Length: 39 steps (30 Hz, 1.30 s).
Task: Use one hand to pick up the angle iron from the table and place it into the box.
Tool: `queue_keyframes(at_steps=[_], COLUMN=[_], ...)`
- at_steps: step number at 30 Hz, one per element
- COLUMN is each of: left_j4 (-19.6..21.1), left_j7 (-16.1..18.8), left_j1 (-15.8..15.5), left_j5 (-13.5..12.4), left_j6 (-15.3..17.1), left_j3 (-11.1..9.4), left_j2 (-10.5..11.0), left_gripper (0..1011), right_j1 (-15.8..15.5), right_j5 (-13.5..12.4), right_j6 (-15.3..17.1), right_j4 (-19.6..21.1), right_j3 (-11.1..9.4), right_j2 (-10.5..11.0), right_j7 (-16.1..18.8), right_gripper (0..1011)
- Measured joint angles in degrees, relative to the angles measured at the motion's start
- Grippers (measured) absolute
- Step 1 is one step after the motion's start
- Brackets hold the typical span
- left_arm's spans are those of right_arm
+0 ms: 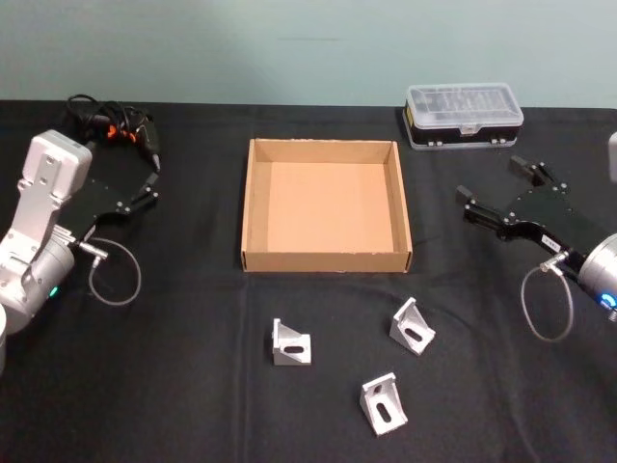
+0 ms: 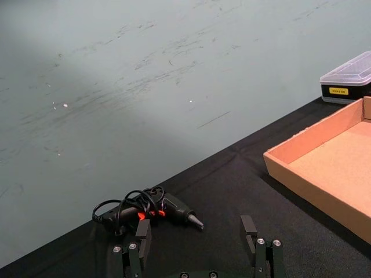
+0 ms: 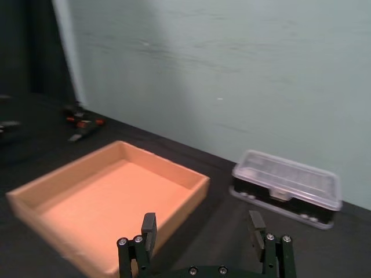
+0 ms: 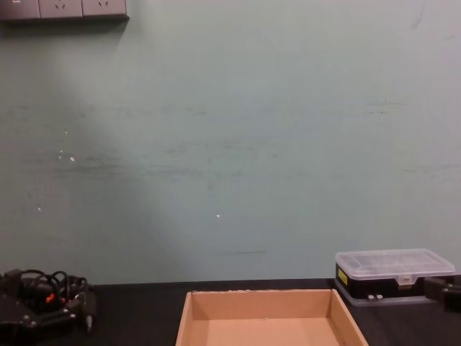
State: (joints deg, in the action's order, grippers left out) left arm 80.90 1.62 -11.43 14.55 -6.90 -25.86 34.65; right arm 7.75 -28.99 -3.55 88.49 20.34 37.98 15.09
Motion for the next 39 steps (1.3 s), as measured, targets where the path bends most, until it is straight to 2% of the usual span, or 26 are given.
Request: queue_keyframes(at_steps=[2,5,6,8,9,12,14,16,21,31,33,39], left_j4=[0.00,0.00,0.00,0.00,0.00,0.00,0.00,0.00,0.00,0.00,0.00,0.00], left_j7=[0.00,0.00,0.00,0.00,0.00,0.00,0.00,0.00,0.00,0.00,0.00,0.00], left_j1=[0.00,0.00,0.00,0.00,0.00,0.00,0.00,0.00,0.00,0.00,0.00,0.00], left_j5=[0.00,0.00,0.00,0.00,0.00,0.00,0.00,0.00,0.00,0.00,0.00,0.00], left_j6=[0.00,-0.01,0.00,0.00,0.00,0.00,0.00,0.00,0.00,0.00,0.00,0.00], left_j3=[0.00,0.00,0.00,0.00,0.00,0.00,0.00,0.00,0.00,0.00,0.00,0.00], left_j2=[0.00,0.00,0.00,0.00,0.00,0.00,0.00,0.00,0.00,0.00,0.00,0.00], left_gripper=[1000,1000,1000,1000,1000,1000,1000,1000,1000,1000,1000,1000], right_j1=[-0.46,-0.85,-1.09,-1.29,-1.43,-1.67,-1.92,-2.04,-2.28,-1.56,-0.91,-0.18], right_j5=[-2.40,-4.33,-5.27,-5.80,-6.14,-6.45,-6.50,-6.42,-5.41,-3.28,-2.43,-0.33], right_j6=[1.30,2.32,2.85,3.14,3.32,3.78,4.35,4.59,5.95,9.69,10.84,12.22], right_j4=[1.20,2.36,2.95,3.43,3.78,4.21,4.63,4.78,5.14,5.96,6.19,6.37], right_j3=[-0.81,-1.40,-1.62,-1.63,-1.58,-1.19,-0.39,0.13,1.81,4.99,6.08,7.23], right_j2=[1.18,2.61,3.58,4.69,5.59,6.92,8.38,8.93,9.67,9.56,9.24,8.12], right_j7=[3.47,7.16,9.66,12.16,14.59,18.12,21.93,23.18,24.73,24.71,24.43,21.86], right_gripper=[1000,1000,1000,1000,1000,1000,1000,1000,1000,1000,1000,1000])
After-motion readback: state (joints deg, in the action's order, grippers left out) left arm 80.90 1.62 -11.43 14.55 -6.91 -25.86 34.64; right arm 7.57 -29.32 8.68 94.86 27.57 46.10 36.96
